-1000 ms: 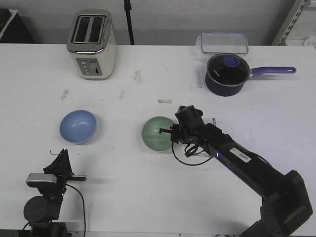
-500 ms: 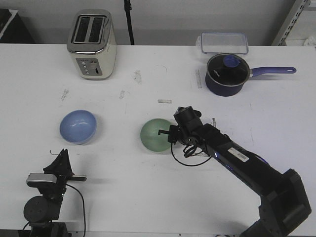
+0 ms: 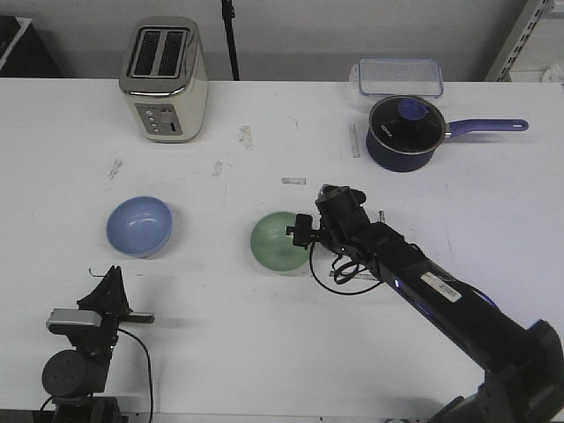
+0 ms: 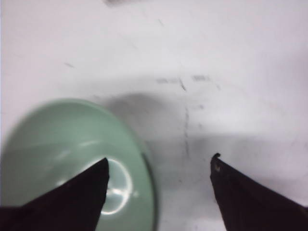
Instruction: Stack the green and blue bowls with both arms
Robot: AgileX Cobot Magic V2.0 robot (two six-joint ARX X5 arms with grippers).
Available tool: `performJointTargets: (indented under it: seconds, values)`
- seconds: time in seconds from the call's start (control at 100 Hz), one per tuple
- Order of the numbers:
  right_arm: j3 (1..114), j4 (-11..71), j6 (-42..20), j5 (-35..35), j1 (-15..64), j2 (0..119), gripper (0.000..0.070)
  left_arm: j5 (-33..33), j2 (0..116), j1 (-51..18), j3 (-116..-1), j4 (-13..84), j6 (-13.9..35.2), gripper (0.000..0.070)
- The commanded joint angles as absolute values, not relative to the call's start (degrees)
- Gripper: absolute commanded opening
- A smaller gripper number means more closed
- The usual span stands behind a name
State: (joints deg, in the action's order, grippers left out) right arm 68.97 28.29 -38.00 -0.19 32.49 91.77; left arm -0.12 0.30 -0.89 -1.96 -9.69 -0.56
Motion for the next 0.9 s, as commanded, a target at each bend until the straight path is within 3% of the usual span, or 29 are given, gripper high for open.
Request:
performJointTargets:
  seconds: [0.0,0.21,0.38,0.52,0.64,0.89]
  values:
    - [70.15,27.51,-33.45,0.21,32.53,90.28,0.0477,-0.21,0.19,-0.82,-0.69,-10.37,-0.82,0.0001]
    - [68.05,25.39,-20.73,1.32,29.87,83.05,0.0453,-0.21,0.19,-0.82,-0.69,-10.35,-0.82,0.0001]
    - [61.82,20.67,-10.81,3.07,24.43,76.66,0.0238,-0.21,0.19,-0.82,-0.69,-10.37,-0.82,0.0001]
    - [54.02,13.19,-3.90,3.01,19.40,70.63,0.0143,-0.21,0.19,-0.82,-0.69,-10.35,-0.82,0.0001]
    - [46.41,4.80,0.08,2.87,14.98,64.55,0.0012,-0.21,0.19,-0.82,-0.69,-10.37,-0.82,0.0001]
    - [31.75,-4.51,0.05,2.81,7.51,50.22,0.0012,-0.21,0.19,-0.82,-0.69,-10.35,-0.82,0.0001]
